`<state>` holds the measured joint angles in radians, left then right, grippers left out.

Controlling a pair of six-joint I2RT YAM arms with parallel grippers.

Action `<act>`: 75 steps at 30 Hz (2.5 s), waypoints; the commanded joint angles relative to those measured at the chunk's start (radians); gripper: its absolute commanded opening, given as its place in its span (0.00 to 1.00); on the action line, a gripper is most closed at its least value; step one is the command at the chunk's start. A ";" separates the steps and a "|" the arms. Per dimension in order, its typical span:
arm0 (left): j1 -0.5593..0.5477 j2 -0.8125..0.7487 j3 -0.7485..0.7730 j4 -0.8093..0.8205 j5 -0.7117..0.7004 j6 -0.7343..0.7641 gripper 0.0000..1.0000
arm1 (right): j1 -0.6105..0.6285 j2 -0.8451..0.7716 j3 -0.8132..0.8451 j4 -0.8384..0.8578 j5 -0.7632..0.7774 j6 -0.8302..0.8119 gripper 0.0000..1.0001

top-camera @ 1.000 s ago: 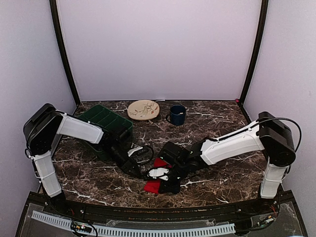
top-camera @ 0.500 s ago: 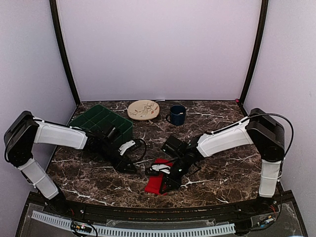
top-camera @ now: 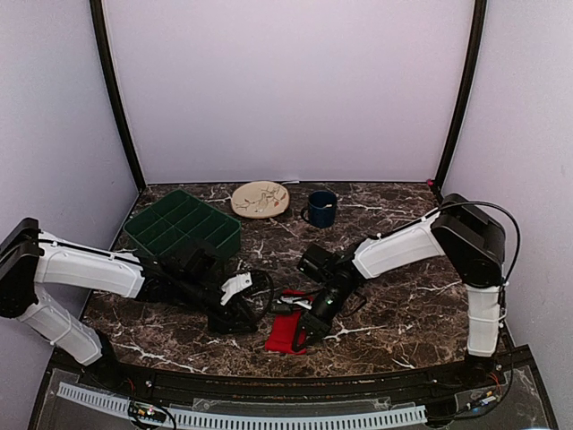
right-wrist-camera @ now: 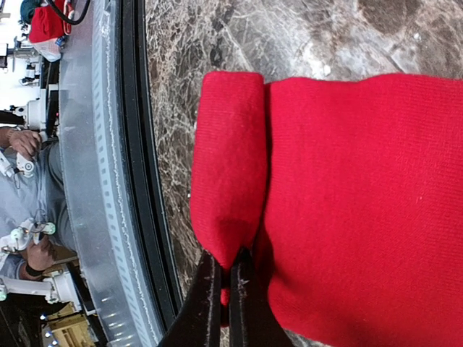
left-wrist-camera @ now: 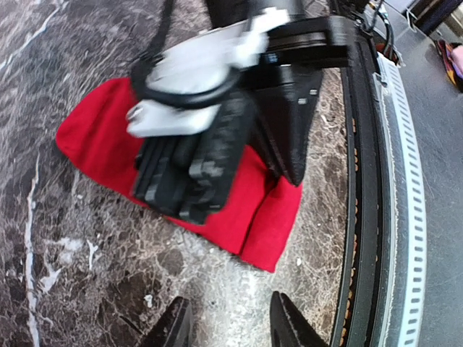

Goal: Roll the socks
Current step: Roll the sock at the center of the board.

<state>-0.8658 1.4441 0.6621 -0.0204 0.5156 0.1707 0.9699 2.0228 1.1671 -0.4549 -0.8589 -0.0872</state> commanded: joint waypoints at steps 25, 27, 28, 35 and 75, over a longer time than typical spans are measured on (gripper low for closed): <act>-0.181 0.103 0.062 0.048 0.005 0.327 0.37 | -0.024 0.036 -0.008 0.001 -0.120 0.079 0.00; -0.183 0.128 0.072 0.047 0.010 0.329 0.37 | -0.024 0.033 -0.007 0.006 -0.120 0.081 0.00; -0.186 0.137 0.076 0.047 0.011 0.331 0.37 | -0.025 0.032 -0.007 0.008 -0.123 0.081 0.00; -0.188 0.188 0.107 0.033 0.027 0.332 0.37 | -0.026 0.029 -0.008 0.010 -0.127 0.078 0.00; -0.203 0.351 0.226 -0.089 0.035 0.387 0.14 | -0.025 0.005 -0.070 0.060 -0.135 0.104 0.00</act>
<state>-1.0641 1.7729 0.8574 -0.0364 0.5274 0.5369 0.9489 2.0544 1.1122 -0.4095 -1.0142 0.0055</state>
